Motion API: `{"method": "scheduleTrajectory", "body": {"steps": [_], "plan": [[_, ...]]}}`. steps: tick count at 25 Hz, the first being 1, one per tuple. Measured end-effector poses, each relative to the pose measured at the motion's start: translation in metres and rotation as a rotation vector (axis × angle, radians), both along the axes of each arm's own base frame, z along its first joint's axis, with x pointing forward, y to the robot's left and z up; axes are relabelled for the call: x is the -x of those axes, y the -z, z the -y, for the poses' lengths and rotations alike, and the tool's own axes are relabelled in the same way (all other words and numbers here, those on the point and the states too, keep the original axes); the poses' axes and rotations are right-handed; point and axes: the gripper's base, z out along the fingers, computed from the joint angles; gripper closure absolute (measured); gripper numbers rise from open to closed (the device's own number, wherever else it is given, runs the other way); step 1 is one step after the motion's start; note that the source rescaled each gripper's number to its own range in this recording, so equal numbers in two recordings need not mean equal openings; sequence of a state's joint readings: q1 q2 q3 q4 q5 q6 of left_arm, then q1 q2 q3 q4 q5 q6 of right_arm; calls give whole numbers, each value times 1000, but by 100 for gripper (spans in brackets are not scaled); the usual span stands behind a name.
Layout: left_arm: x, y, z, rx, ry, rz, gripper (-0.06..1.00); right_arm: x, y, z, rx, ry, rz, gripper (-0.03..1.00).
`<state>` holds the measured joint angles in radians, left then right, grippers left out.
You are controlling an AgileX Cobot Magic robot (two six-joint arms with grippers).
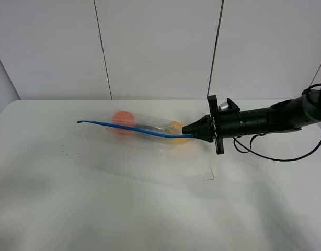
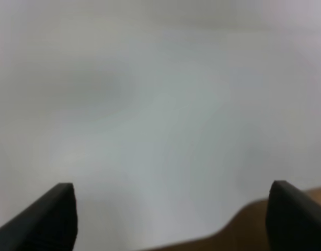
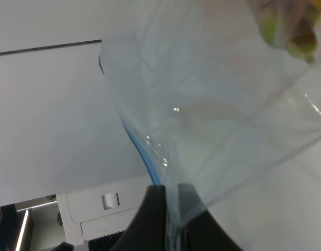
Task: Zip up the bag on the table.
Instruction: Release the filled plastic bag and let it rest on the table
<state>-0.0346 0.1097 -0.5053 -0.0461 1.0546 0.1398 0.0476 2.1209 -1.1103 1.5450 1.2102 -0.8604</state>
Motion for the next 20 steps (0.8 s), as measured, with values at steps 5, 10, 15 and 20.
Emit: {"method": "scheduleTrajectory", "body": {"steps": [5, 10, 15, 20], "plan": [[17, 1, 0, 6, 1, 104, -5, 0, 0, 0, 1, -1, 2, 97], [18, 1, 1, 16, 7, 106, -5, 1, 0, 0, 5, -7, 2, 97], [18, 1, 1, 17, 8, 106, -5, 1, 1, 0, 10, -14, 2, 97], [18, 1, 1, 35, -1, 104, -5, 1, 1, 0, 12, -16, 3, 97]]}}
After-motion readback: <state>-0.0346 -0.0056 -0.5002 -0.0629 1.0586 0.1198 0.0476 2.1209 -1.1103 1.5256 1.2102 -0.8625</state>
